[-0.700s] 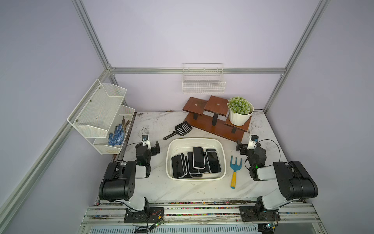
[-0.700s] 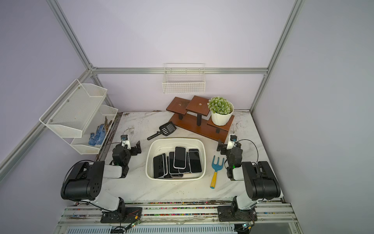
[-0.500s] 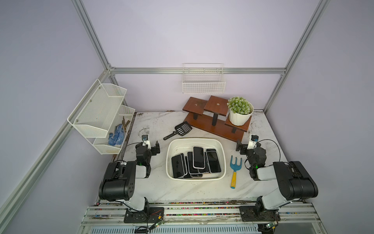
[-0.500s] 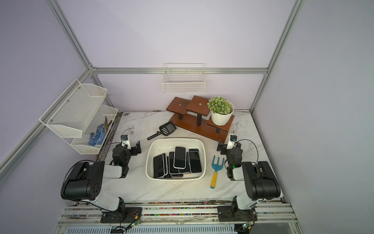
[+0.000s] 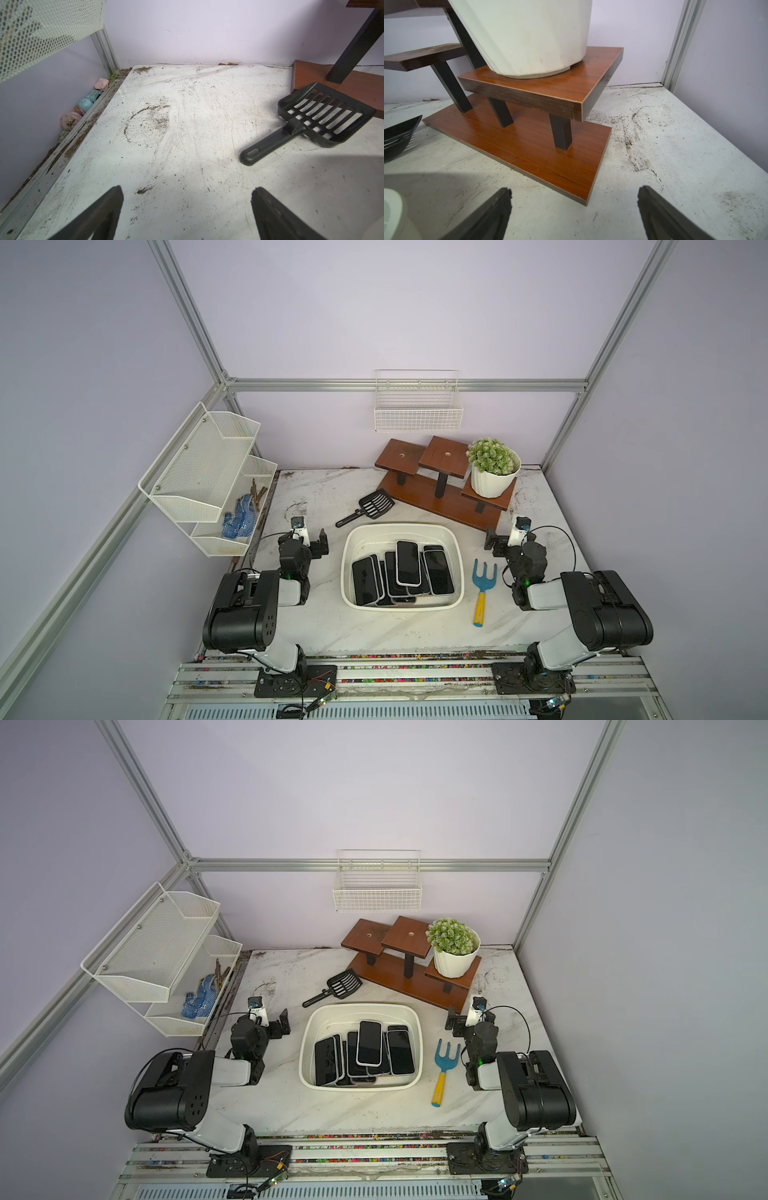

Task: Take the phone out of the storage box
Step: Pick up the phone from the storage box.

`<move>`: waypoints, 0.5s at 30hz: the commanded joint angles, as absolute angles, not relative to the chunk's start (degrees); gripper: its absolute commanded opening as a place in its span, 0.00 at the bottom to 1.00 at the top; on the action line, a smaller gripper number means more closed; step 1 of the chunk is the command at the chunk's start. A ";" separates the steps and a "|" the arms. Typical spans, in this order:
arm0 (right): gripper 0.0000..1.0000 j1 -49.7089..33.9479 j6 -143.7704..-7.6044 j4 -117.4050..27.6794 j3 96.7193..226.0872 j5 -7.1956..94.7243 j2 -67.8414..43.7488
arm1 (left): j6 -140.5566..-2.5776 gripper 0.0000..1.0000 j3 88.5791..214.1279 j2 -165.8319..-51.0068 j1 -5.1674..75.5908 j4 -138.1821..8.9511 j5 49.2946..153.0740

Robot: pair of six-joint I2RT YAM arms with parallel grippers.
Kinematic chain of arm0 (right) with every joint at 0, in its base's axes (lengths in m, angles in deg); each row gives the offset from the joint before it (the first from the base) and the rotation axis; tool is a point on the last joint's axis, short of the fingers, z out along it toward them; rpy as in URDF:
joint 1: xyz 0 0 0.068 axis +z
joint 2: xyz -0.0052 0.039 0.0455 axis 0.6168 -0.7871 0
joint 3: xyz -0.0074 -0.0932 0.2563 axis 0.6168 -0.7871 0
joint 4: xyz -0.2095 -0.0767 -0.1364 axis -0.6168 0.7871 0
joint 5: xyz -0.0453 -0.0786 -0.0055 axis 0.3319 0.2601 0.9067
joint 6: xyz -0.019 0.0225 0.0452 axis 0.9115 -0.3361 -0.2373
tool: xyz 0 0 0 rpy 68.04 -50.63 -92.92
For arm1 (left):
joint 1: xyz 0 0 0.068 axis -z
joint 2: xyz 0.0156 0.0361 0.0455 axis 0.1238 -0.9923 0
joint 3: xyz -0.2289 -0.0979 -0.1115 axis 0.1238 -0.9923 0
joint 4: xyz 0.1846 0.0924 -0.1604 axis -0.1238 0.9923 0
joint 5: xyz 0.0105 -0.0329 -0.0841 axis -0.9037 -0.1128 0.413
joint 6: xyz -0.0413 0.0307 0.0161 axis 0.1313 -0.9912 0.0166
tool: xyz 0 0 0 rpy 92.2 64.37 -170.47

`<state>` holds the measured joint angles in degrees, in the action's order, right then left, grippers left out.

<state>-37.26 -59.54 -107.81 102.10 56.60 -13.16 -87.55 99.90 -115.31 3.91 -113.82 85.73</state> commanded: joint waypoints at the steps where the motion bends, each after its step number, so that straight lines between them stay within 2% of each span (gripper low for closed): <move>1: 1.00 -36.77 -61.38 -109.45 101.79 62.33 -12.67 | -88.26 1.00 99.53 -115.16 4.21 -116.31 85.58; 2: 1.00 -36.76 -62.94 -107.39 102.07 66.03 -10.15 | -88.22 1.00 99.81 -114.97 4.21 -115.56 85.60; 5: 1.00 -36.76 -63.44 -96.24 104.21 68.44 -3.29 | -87.45 1.00 101.21 -112.83 4.21 -111.06 83.52; 7: 1.00 -36.77 -64.67 -85.91 107.45 69.94 1.27 | -85.16 1.00 105.29 -109.30 4.21 -99.90 78.54; 10: 1.00 -36.87 -69.12 -68.78 114.01 72.37 6.90 | -78.82 1.00 115.70 -106.52 4.38 -74.48 71.35; 15: 1.00 -36.85 -73.83 -43.93 126.85 69.06 11.39 | -71.36 1.00 117.98 -98.84 5.17 -63.26 69.02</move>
<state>-37.07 -69.50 -64.58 121.77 69.65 9.90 -78.00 116.79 -102.35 4.46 -77.34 73.14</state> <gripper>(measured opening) 0.999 0.996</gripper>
